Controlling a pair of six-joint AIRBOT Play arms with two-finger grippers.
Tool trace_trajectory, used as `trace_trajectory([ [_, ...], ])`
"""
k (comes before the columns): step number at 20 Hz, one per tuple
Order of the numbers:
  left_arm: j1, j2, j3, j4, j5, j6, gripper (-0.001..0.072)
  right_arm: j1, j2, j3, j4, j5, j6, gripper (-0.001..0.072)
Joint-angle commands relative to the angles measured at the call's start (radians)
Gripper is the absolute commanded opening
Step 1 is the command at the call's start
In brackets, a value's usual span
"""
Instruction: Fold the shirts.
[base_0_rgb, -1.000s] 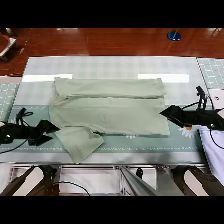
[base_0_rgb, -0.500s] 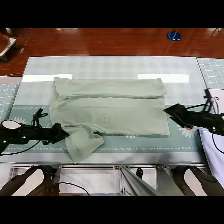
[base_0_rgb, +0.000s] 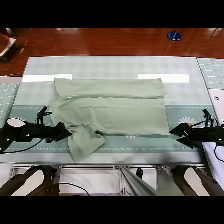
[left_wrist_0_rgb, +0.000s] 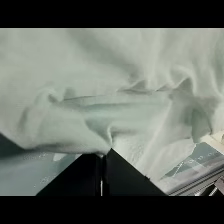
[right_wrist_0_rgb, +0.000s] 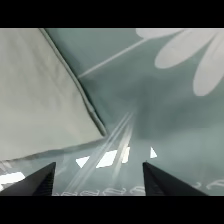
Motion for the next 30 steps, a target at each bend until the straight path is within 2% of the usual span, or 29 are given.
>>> trace_trajectory([
  [1,-0.002,-0.001,0.002,-0.026,0.033,0.002,0.0019,0.021,-0.061,-0.012,0.08,-0.056,-0.047,0.0614],
  [7,-0.002,-0.001,0.002,-0.095,0.063,0.003,0.0019,0.198,-0.201,0.014,0.199,-0.243,-0.054,0.0612],
  [8,-0.002,-0.001,0.002,-0.095,0.063,0.003,0.0019,0.225,-0.225,0.037,0.222,-0.267,-0.068,0.0577],
  [10,-0.002,-0.001,0.002,-0.096,0.073,0.005,0.0019,0.275,-0.274,0.1,0.261,-0.265,-0.139,0.0226],
  [11,-0.002,-0.001,0.003,-0.097,0.079,0.006,0.0019,0.293,-0.294,0.137,0.276,-0.248,-0.167,0.0085],
  [12,-0.002,0.0,0.011,-0.097,0.081,0.006,0.0019,0.302,-0.311,0.188,0.278,-0.208,-0.199,0.0024],
  [17,0.006,0.001,0.256,-0.098,0.041,0.001,0.0019,0.293,-0.315,0.465,0.098,-0.029,-0.15,0.0023],
  [19,0.006,-0.059,0.397,-0.051,0.063,-0.061,0.0018,0.293,-0.318,0.543,0.098,-0.036,-0.148,0.0024],
  [21,0.001,-0.166,0.54,-0.048,0.021,-0.07,0.0018,0.293,-0.356,0.635,0.099,-0.046,-0.141,0.0023],
  [30,-0.09,-0.654,1.064,-0.046,-0.064,-0.141,0.0018,0.298,-0.724,0.912,0.299,-0.111,-0.135,0.0024],
])
